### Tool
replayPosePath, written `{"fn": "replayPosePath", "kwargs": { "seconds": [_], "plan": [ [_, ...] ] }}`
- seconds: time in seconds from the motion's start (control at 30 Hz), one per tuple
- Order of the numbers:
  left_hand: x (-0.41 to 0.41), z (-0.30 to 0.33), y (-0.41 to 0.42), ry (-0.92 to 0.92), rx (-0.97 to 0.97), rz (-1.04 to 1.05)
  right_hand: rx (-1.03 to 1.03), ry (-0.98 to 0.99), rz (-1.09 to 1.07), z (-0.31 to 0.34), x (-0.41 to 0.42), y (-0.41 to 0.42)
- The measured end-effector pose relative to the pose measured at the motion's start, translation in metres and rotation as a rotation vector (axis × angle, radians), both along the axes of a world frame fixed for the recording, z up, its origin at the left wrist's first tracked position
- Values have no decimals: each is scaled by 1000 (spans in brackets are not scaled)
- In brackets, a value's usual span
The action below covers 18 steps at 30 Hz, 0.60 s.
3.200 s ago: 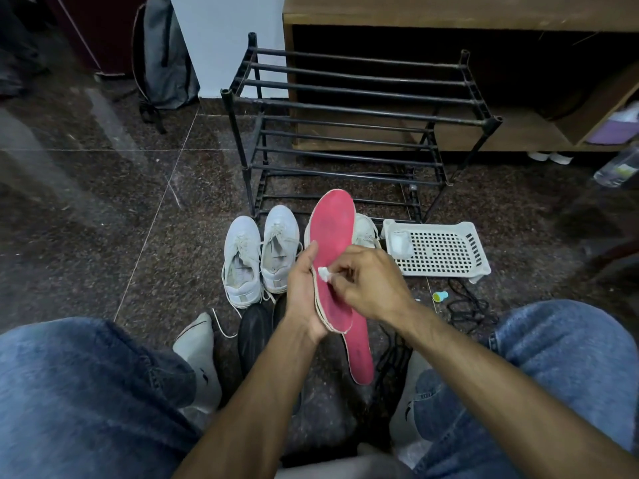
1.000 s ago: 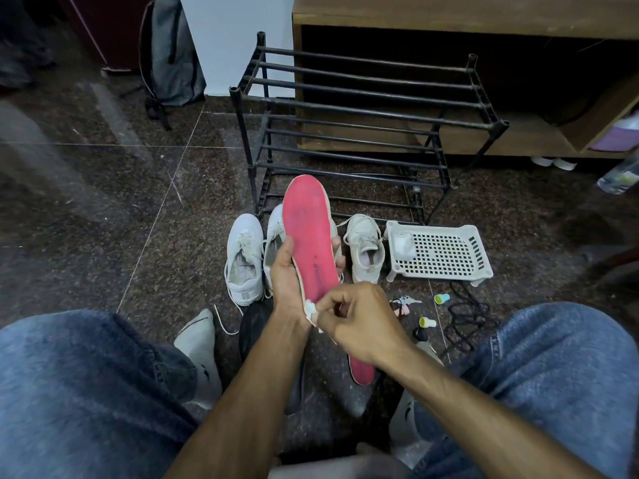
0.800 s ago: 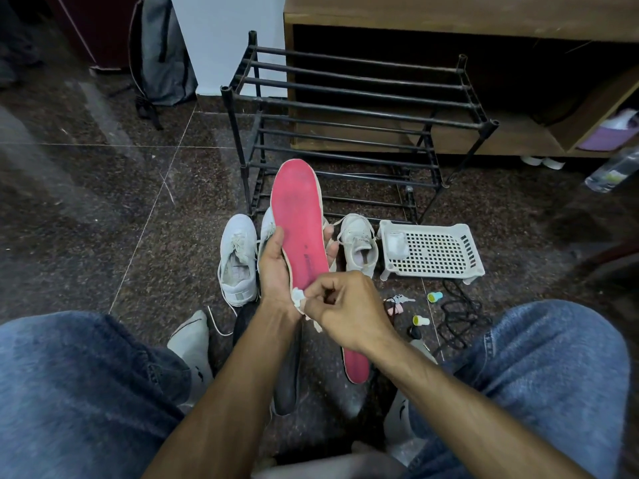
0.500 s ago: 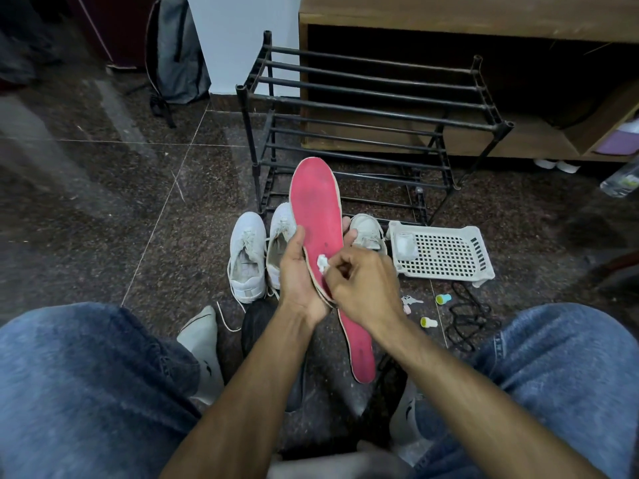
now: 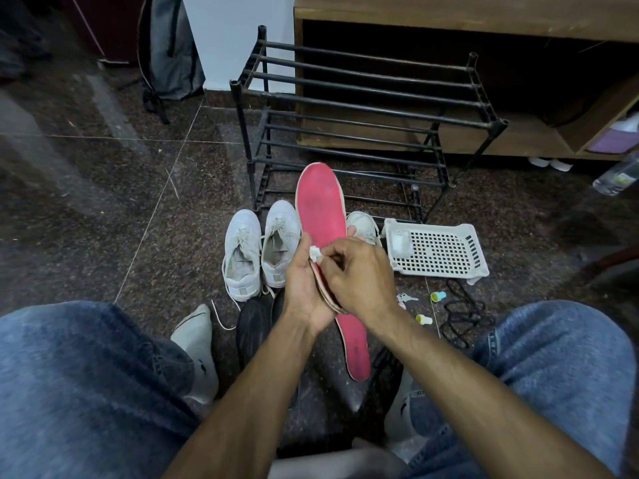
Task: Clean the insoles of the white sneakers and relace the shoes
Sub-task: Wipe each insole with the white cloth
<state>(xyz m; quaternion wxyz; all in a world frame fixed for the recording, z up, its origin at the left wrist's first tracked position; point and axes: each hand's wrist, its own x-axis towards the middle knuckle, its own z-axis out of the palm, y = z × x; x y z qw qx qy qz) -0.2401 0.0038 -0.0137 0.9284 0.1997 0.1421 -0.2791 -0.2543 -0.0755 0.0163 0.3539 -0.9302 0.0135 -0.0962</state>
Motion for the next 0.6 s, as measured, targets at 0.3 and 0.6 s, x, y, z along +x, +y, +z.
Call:
{"fn": "replayPosePath", "kwargs": {
  "seconds": [0.3,0.6],
  "plan": [
    [3,-4,6,10,81,120,44,112,62,-10,-21,-12],
    [-5,-3,-4,-8,114,111,10,71,-116,-8,16,-23]
  ]
}}
